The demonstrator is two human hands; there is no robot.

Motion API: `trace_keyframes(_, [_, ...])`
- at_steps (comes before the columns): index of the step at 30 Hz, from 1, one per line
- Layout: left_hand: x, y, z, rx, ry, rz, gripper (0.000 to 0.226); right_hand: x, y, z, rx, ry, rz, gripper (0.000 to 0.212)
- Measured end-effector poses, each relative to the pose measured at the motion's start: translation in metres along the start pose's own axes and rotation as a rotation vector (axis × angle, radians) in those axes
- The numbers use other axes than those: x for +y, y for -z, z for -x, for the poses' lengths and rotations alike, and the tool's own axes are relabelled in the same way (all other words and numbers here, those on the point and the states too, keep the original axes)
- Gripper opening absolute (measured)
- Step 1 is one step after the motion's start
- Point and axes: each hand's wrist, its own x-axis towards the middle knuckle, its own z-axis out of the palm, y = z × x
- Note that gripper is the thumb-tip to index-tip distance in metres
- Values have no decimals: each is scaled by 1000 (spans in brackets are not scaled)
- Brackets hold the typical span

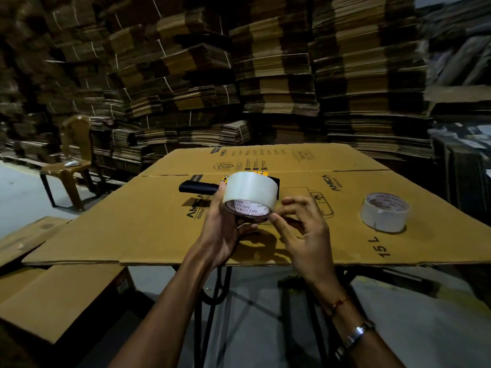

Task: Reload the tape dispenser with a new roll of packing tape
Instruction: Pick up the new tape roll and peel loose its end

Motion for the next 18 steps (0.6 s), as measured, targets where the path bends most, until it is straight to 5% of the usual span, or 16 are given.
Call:
trace_keyframes(4, [-2, 5, 4, -29, -29, -44, 67, -6, 4, -1, -93, -283, -242, 45])
trace_keyframes(8, [-5, 4, 4, -37, -68, -182, 83, -6, 4, -6, -233, -374, -156, 71])
trace_keyframes(11, [-7, 1, 5, -88, -74, -283, 59, -6, 5, -13, -278, -433, -145, 82])
trace_keyframes(18, [-4, 1, 5, -85, -82, -204, 22, 5, 27, -29, -320, -617, -487, 55])
